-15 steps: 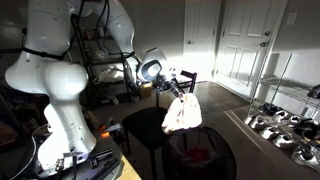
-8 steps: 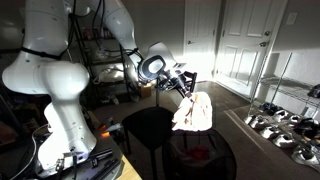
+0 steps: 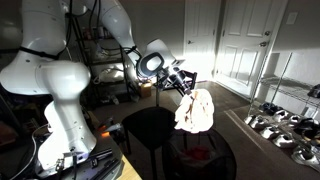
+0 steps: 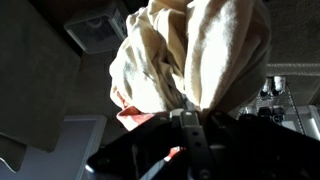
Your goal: Put the peach t-shirt in the black laundry bag.
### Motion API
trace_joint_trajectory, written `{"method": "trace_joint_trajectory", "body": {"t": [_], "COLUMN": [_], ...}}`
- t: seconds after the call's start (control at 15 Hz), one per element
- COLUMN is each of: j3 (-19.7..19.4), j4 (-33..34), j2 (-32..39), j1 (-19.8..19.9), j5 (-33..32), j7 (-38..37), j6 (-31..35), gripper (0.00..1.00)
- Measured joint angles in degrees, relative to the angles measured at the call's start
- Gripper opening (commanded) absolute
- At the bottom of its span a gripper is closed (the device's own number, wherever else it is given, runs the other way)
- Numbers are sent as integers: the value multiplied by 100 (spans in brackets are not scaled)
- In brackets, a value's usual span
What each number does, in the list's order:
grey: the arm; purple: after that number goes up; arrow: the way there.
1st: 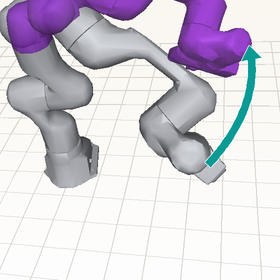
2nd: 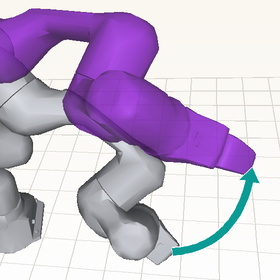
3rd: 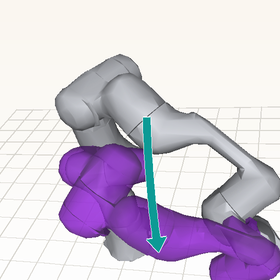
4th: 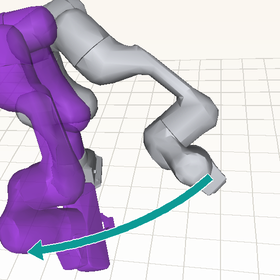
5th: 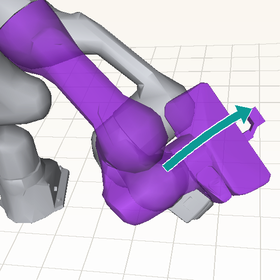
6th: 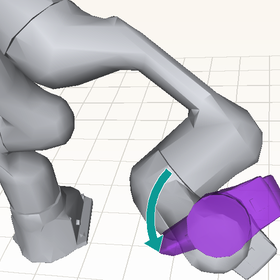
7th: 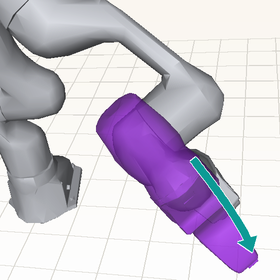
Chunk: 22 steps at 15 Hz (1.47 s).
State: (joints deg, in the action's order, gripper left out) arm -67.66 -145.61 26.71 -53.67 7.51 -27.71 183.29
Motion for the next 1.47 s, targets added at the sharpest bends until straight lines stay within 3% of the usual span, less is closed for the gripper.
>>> {"method": "trace_joint_trajectory", "body": {"t": [0.67, 1.13, 1.2, 1.33, 1.47], "j3": [-466, -668, -668, -668, -668], "j4": [-153, -277, -292, -337, -378], "j2": [-9, -10, -10, -10, -14], "j1": [-239, -494, -537, -624, -697], "j5": [819, 978, 980, 989, 989], "j7": [-614, -643, -643, -645, -646], "j6": [402, 466, 466, 466, 466], "gripper": [2, 2, 34, 40, 53]}}
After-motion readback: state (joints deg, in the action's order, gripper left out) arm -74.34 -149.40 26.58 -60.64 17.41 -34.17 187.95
